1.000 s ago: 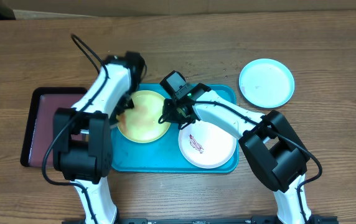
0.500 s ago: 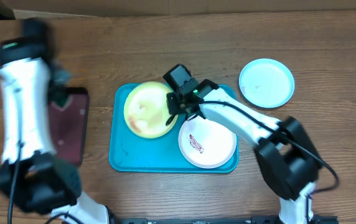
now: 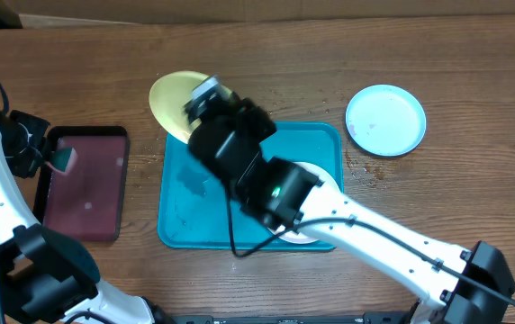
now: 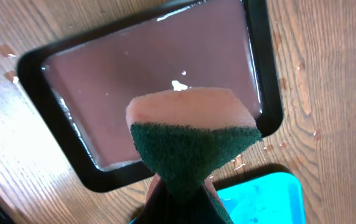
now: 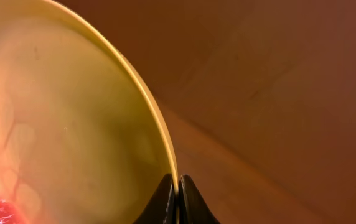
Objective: Clean dirty plates on tray and stack at the side
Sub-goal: 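Lift the yellow plate with the right gripper and stack it on the blue plate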
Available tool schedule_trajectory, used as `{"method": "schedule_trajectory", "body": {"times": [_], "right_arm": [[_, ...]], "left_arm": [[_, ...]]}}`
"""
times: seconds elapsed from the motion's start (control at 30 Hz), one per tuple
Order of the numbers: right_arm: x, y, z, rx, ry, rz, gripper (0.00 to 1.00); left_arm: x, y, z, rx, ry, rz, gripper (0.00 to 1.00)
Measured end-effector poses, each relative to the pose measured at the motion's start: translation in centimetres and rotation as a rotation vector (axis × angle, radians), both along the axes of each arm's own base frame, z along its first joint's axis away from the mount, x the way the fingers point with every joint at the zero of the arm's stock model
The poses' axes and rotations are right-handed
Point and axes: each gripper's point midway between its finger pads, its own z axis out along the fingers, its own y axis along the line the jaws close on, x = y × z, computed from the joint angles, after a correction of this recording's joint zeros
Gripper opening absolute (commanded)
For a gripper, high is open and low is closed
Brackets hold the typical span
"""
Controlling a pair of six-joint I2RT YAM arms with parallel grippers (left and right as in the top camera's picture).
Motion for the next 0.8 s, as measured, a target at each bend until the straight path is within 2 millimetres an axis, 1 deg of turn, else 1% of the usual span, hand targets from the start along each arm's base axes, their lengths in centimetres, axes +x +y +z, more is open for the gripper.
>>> {"method": "schedule_trajectory", "body": {"times": [0.17,0.3,0.4,0.5,0.57,0.63,0.7,0.73,0.77,0.8], "right_arm": [[-1.3,0.7,2.7,-0.178,-0.133,0.001,0.03],[-2.2,0.8,4.0,-0.309,-0.191,-0.007,0.04],[-2.6,0.7,4.2,-0.387,-0.204,-0.006,0.04],[-2.5,0.4,4.3,-0.428,-0.209,-0.013,0.04],[-2.5,0.3,4.4,-0.428,-0.209,-0.021,0.04],[-2.2,-0.1,4.4,-0.371,-0.206,-0.049,0.04],[-1.4,-1.1,4.4,-0.281,-0.2,-0.109,0.04],[-0.7,-2.1,4.3,-0.238,-0.195,-0.154,0.04],[0.0,-3.4,4.2,-0.194,-0.19,-0.213,0.04],[0.9,-5.3,3.9,-0.156,-0.184,-0.29,0.04]], "left_arm": [[0.3,0.0,-1.4,-0.028,0.027,-0.005,0.04],[0.4,0.0,-1.9,-0.039,0.038,-0.008,0.04],[0.4,0.0,-2.0,-0.04,0.041,-0.009,0.04],[0.4,0.0,-2.0,-0.04,0.041,-0.01,0.04],[0.4,0.0,-2.1,-0.04,0.041,-0.018,0.04],[0.4,0.0,-2.1,-0.039,0.042,-0.025,0.04],[0.4,0.0,-2.1,-0.038,0.042,-0.028,0.04],[0.4,0.0,-2.1,-0.038,0.042,-0.028,0.05],[0.4,0.0,-2.1,-0.038,0.042,-0.028,0.04],[0.4,0.0,-2.1,-0.038,0.042,-0.028,0.04]]}}
